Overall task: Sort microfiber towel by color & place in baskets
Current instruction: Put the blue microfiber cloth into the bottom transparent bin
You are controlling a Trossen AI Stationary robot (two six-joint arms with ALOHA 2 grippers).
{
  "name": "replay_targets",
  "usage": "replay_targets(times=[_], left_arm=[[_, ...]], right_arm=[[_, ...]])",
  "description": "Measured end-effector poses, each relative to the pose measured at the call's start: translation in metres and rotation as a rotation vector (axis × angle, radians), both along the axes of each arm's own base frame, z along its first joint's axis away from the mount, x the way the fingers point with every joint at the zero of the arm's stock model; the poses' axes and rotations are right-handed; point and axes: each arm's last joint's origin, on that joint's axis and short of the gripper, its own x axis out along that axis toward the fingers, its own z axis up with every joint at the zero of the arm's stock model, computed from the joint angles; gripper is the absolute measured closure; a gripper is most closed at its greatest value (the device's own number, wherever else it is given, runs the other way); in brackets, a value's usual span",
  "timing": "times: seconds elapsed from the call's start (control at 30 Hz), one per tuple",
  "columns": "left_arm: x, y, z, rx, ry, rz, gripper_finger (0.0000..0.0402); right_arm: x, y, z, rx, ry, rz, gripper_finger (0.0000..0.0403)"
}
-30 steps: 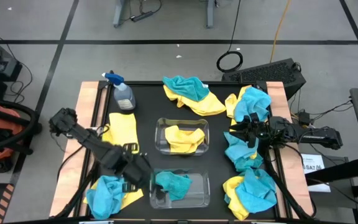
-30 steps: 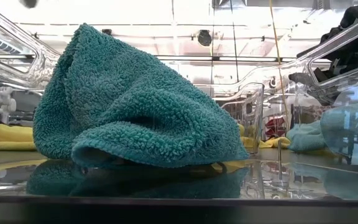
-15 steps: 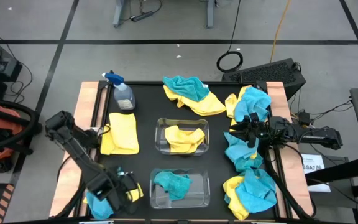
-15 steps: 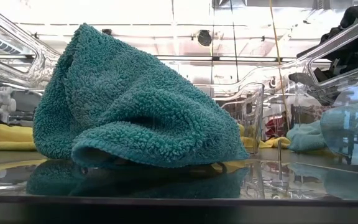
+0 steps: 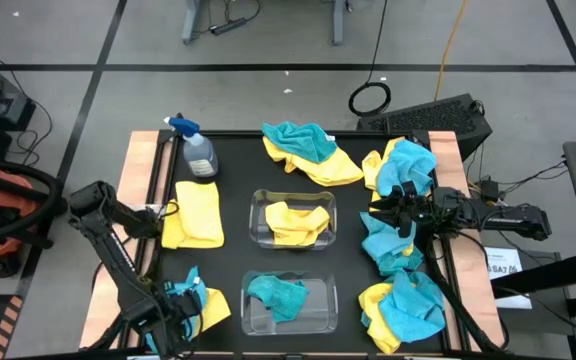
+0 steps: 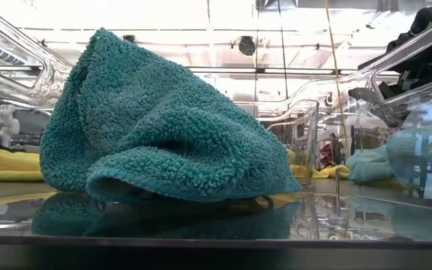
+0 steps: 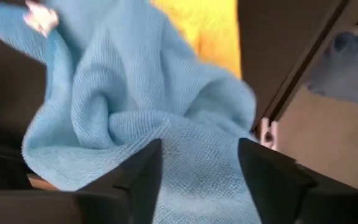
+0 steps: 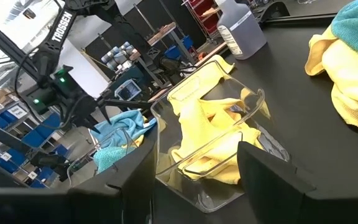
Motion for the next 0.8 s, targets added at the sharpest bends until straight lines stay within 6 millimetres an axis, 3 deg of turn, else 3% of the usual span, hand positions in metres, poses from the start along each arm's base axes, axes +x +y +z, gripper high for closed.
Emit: replay_targets(times=[0.17, 0.33, 0.47, 0.63, 0.8], left_arm=[[-0.009, 0.005, -0.022, -0.002, 0.092, -0.003, 0.0118], [-0.016, 0.016, -0.04, 0.066, 0.139, 0.022, 0.013], [-0.016, 0.017, -0.041, 0.077, 0.126, 0.009, 0.0205], [-0.016, 0.015, -0.039, 0.034, 0.14, -0.043, 0.0367], [-0.013, 0.012, -0.021, 0.036, 0.157, -0.062, 0.0389]], right_arm=[[0.0, 0.0, 0.0, 0.0, 0.0, 0.0, 0.0188], [0.0, 0.0, 0.0, 0.0, 0.0, 0.0, 0.0188], [0.0, 0.0, 0.0, 0.0, -0.001, 0.0, 0.0188], [0.0, 0.0, 0.0, 0.0, 0.0, 0.0, 0.0188], [0.0, 0.0, 0.0, 0.0, 0.0, 0.0, 0.0188]])
